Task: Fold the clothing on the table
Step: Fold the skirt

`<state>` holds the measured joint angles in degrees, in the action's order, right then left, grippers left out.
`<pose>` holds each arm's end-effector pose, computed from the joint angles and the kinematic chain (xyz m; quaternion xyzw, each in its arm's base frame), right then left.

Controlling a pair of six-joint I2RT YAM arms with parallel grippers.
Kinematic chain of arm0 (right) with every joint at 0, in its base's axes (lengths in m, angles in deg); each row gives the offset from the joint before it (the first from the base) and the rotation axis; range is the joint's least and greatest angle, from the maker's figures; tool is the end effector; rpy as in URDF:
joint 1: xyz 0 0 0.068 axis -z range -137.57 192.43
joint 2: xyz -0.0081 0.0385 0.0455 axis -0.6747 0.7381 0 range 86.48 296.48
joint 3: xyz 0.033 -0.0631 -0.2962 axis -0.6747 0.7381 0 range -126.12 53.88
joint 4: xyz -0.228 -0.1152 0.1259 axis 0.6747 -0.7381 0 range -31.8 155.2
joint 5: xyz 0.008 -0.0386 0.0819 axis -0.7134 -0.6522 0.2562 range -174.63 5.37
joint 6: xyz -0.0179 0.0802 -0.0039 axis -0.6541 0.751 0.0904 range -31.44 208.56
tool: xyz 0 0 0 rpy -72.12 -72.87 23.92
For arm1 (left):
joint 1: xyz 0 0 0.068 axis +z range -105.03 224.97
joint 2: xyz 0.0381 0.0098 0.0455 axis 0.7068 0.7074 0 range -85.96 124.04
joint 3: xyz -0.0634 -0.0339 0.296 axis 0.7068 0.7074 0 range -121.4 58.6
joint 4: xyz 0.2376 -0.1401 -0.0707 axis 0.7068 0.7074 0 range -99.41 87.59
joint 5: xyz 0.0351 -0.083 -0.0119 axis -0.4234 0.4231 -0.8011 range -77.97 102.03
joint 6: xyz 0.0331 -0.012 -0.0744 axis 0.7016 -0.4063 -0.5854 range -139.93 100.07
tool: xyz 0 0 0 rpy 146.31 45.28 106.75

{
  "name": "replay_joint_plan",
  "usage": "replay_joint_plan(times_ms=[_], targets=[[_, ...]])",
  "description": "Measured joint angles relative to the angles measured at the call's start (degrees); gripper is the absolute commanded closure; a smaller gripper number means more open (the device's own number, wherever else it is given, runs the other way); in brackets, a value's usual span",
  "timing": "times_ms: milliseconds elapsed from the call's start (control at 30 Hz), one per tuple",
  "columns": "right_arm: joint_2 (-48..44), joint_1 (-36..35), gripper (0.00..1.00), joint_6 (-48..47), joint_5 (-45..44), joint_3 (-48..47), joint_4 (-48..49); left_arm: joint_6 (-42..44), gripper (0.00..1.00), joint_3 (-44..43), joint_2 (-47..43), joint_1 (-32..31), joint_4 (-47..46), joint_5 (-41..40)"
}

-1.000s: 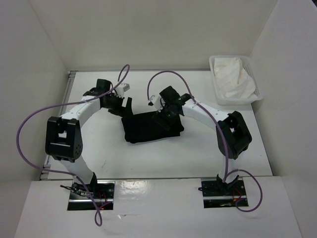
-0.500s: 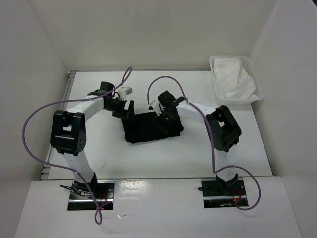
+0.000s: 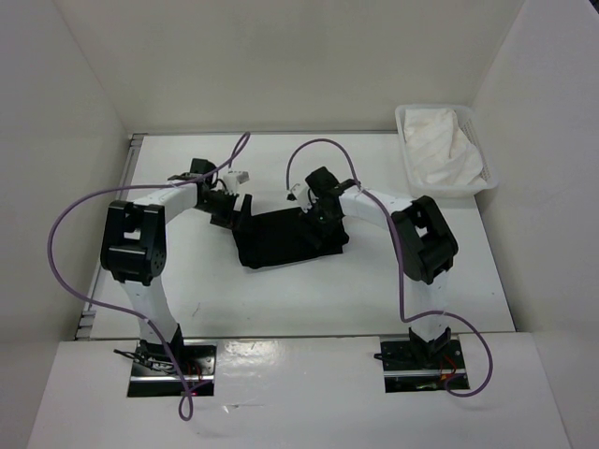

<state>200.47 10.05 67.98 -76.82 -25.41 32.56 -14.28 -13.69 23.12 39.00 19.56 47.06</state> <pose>0.3768 0.2504 0.1466 -0.4481 0.8697 0.0866 0.1880 0.4168 -0.0850 0.1594 0.1573 0.9212 -0.2948 0.1994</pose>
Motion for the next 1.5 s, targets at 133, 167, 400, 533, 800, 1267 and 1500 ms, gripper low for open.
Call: replay_joint_plan(times_ms=[133,167,400,533,800,1267,1500], targets=[[0.02,0.31,0.01,0.02,0.17,0.00,0.11,0.37,0.01,0.92,0.00,1.46,0.37,-1.77],[0.04,0.39,0.01,0.02,0.17,0.00,0.13,0.44,0.01,0.96,-0.02,1.81,0.59,-2.19],[0.04,0.50,0.01,0.00,0.17,0.00,0.22,1.75,0.01,2.36,-1.86,3.48,1.16,-5.35],[0.04,0.50,0.01,0.02,0.17,0.00,0.24,1.97,0.01,2.43,-2.84,4.15,2.62,-5.92],[0.02,0.52,0.01,0.22,0.15,-0.07,0.24,2.62,0.13,-1.46,-2.12,3.96,2.08,-4.17],[-1.01,1.29,0.01,0.20,0.57,-0.04,0.26,8.02,0.60,-5.25,6.75,3.61,0.11,1.57],[-1.16,1.42,0.01,0.20,0.63,-0.04,0.24,10.34,0.95,-5.07,8.09,3.56,1.99,4.57]])
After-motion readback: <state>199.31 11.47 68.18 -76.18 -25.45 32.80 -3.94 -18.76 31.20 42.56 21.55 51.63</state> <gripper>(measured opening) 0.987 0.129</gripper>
